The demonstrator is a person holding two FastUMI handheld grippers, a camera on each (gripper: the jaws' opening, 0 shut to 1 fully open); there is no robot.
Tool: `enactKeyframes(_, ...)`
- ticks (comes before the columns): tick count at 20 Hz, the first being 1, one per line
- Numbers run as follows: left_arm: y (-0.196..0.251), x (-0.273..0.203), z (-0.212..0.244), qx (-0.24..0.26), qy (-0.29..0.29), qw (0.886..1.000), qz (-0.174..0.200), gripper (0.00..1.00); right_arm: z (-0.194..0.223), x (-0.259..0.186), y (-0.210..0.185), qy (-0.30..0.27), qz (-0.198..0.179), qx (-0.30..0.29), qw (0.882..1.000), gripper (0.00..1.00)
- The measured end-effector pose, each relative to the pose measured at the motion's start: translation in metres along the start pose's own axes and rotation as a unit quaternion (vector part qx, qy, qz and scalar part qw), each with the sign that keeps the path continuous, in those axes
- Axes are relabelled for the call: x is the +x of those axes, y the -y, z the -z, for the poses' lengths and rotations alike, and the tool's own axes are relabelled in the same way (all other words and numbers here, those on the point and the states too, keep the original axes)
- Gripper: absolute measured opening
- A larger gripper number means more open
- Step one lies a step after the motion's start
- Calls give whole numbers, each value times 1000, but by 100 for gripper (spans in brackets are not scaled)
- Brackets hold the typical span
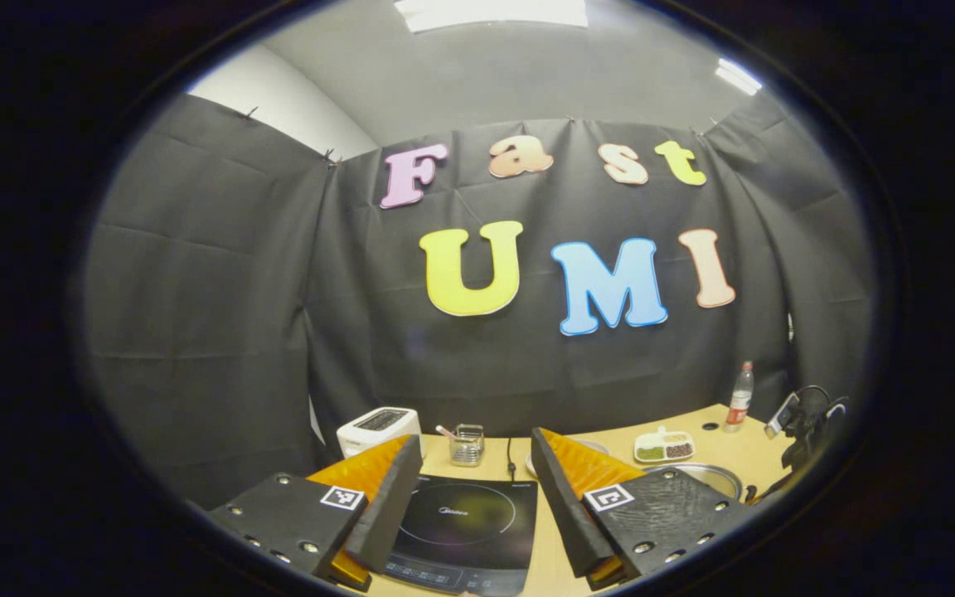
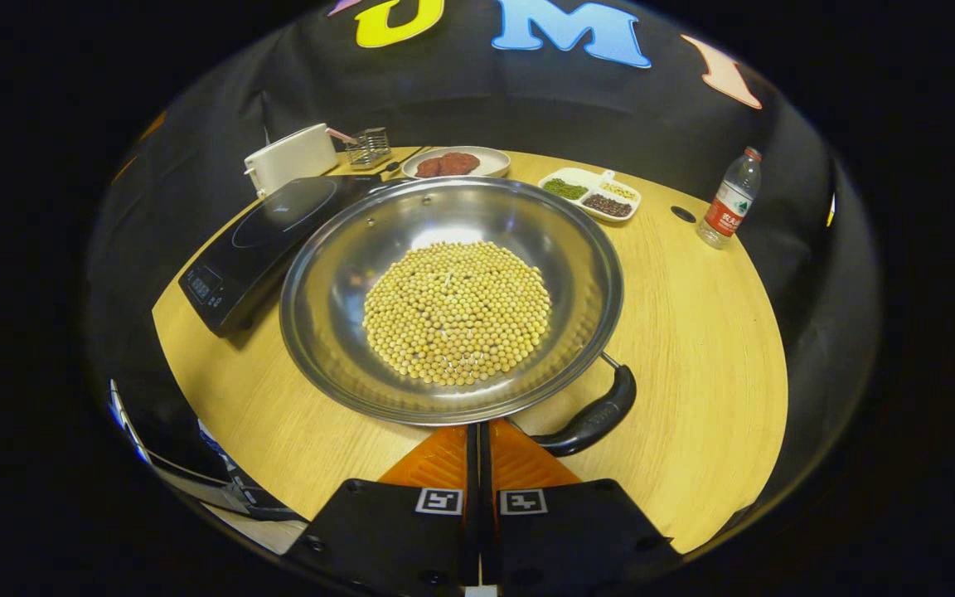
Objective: First push the handle of the pot to place it horizontally, then grasp the pot with both hands and set it on the induction cooktop.
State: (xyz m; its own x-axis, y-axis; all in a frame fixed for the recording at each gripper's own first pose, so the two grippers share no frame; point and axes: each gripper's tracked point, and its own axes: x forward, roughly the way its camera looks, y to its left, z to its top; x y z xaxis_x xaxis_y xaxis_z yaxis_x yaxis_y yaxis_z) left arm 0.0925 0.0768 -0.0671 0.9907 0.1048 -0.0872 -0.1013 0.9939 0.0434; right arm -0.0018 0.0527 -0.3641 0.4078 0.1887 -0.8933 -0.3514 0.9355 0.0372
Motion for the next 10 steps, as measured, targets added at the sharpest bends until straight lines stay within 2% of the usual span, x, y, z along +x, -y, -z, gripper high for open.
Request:
enactKeyframes(5, 24, 18, 7, 1, -8, 1000, 11, 78, -6, 4, 29, 7, 15, 13, 1000, 2)
enactKeyframes(10, 47, 32, 5, 7, -6, 1000, 20, 78, -12, 9, 53, 8, 25, 22, 999, 0)
